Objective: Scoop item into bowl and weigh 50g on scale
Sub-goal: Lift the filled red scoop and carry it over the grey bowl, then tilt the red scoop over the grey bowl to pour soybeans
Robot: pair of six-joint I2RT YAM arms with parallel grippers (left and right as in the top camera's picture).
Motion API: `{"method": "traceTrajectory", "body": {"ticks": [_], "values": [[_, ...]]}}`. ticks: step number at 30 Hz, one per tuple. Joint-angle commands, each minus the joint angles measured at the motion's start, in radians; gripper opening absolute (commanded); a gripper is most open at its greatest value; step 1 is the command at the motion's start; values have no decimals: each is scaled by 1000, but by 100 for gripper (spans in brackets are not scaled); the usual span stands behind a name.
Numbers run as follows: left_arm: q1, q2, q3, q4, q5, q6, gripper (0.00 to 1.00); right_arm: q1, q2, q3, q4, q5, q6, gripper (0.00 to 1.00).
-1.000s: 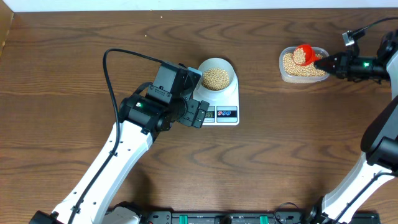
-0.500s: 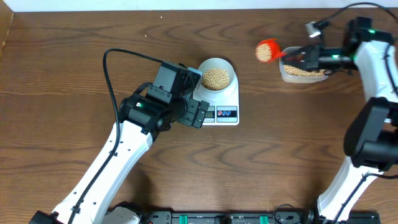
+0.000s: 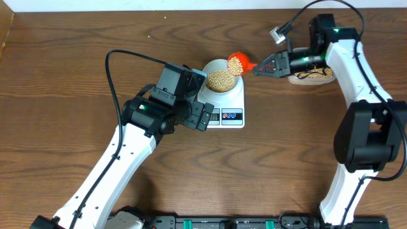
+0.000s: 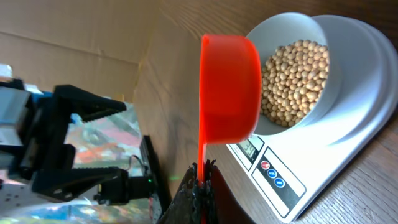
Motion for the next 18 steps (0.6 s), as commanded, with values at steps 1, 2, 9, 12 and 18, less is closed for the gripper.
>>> {"method": "traceTrajectory", "body": {"ticks": [1, 2, 9, 12, 18], "values": [[5, 3, -8, 0, -9, 1, 93, 32, -25, -5, 11, 39, -13, 1], [5, 3, -8, 0, -9, 1, 94, 39, -25, -5, 16, 49, -9, 1], [5, 3, -8, 0, -9, 1, 93, 76, -25, -2, 65, 109, 44, 1], [5, 3, -8, 0, -9, 1, 93, 92, -27, -2, 97, 134, 74, 1], [5, 3, -8, 0, -9, 1, 94, 124, -27, 25, 103, 237, 103, 1]]}}
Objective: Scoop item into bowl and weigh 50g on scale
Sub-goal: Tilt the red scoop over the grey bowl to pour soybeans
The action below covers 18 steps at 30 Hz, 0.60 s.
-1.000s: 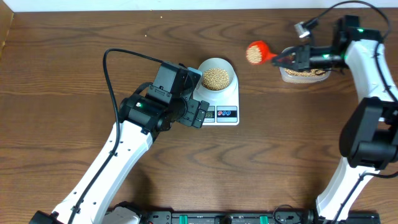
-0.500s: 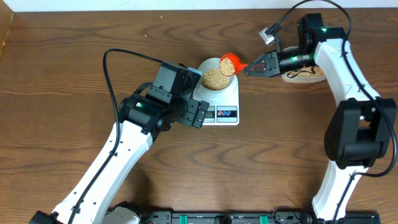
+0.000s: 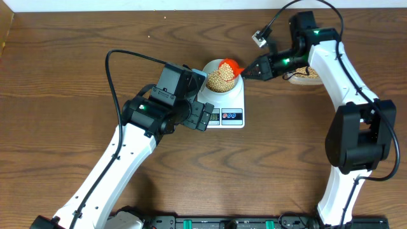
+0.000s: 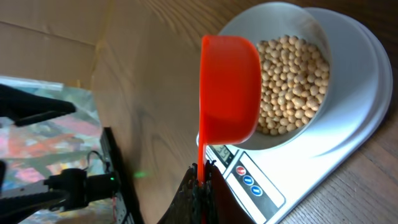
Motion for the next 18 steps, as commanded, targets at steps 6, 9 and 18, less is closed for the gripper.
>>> {"method": "traceTrajectory", "body": {"ticks": [6, 9, 18], "values": [[5, 3, -8, 1, -9, 1, 93, 55, -27, 58, 1, 122, 40, 1], [5, 3, -8, 1, -9, 1, 93, 74, -27, 77, 1, 175, 54, 1], [5, 3, -8, 1, -9, 1, 93, 115, -27, 106, -2, 273, 69, 1]]}}
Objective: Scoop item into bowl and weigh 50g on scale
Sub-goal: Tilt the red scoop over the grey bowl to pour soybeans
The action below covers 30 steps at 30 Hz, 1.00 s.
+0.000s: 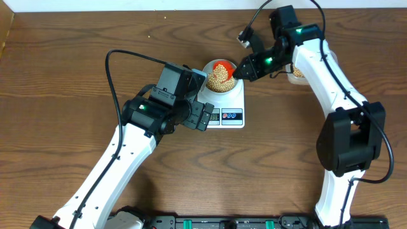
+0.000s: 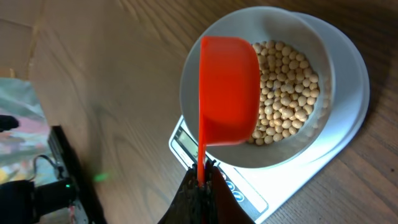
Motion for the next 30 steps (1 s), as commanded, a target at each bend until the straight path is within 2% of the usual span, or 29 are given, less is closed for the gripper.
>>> {"method": "traceTrajectory", "body": {"ticks": [1, 30], "values": [[5, 3, -8, 0, -9, 1, 94, 12, -27, 29, -1, 46, 13, 1], [5, 3, -8, 0, -9, 1, 93, 24, -40, 31, 39, 106, 31, 1]]}}
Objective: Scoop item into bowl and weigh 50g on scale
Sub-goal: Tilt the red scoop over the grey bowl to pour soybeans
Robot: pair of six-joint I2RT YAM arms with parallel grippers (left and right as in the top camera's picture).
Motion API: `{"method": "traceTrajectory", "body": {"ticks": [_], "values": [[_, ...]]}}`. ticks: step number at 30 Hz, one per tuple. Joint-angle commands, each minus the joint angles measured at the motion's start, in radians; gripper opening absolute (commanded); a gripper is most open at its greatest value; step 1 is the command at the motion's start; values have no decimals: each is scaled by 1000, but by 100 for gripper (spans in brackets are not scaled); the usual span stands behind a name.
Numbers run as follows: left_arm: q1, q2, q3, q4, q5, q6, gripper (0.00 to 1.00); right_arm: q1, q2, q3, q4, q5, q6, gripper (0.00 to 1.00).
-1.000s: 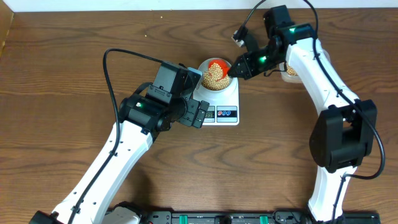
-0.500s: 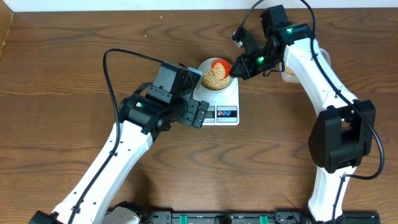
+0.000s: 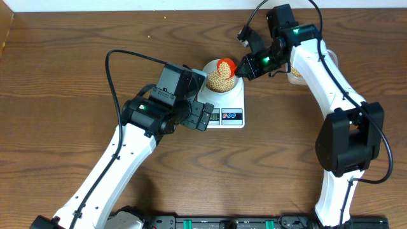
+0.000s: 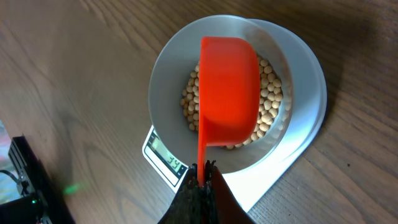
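A white bowl (image 4: 163, 81) of beige beans (image 4: 270, 106) sits on the white scale (image 3: 230, 102), whose lit display (image 4: 165, 158) shows in the right wrist view. My right gripper (image 4: 203, 171) is shut on the thin handle of the orange scoop (image 4: 229, 90), which hangs turned over above the bowl, its underside toward the camera. In the overhead view the scoop (image 3: 225, 65) is over the bowl (image 3: 209, 65) and my right gripper (image 3: 243, 69) is just right of it. My left gripper (image 3: 201, 116) rests at the scale's left side; its jaws are hard to read.
A second container (image 3: 296, 73) stands behind the right arm at the back right. The left arm (image 3: 127, 146) stretches from the front edge to the scale. The table's far edge lies just beyond the bowl.
The scoop has shifted further over the bowl's middle and now covers more of the beans. My right wrist has turned a little. The left arm has not moved.
My right gripper first held the scoop, beans in it, at the bowl's right rim. Then the scoop was over the rim, tipped toward the bowl. Later it hung inverted over the beans, and now it is centred above the bowl.
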Motion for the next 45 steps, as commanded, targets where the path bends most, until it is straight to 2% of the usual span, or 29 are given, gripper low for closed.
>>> {"method": "traceTrajectory", "body": {"ticks": [1, 8, 18, 45], "values": [[5, 3, -8, 0, -9, 1, 93, 16, -45, 26, 6, 14, 11, 1], [5, 3, -8, 0, -9, 1, 94, 42, -95, 26, 9, 104, 10, 1], [5, 3, -8, 0, -9, 1, 94, 45, -106, 26, 12, 104, 11, 1], [5, 3, -8, 0, -9, 1, 93, -14, -105, 25, 10, -145, 10, 1]]}}
